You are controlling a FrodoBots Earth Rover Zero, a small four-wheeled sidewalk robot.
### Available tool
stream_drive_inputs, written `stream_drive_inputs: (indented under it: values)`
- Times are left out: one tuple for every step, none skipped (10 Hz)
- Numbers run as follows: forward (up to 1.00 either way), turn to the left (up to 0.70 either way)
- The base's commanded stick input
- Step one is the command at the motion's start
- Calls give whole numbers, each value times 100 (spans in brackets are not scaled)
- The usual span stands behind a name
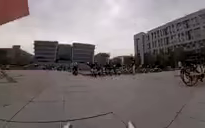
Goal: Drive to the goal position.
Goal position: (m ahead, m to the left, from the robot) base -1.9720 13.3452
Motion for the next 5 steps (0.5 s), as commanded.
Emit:
stream_drive_inputs:
  values:
    - [0,65]
    - [0,65]
    - [0,65]
    - [0,65]
    - [0,65]
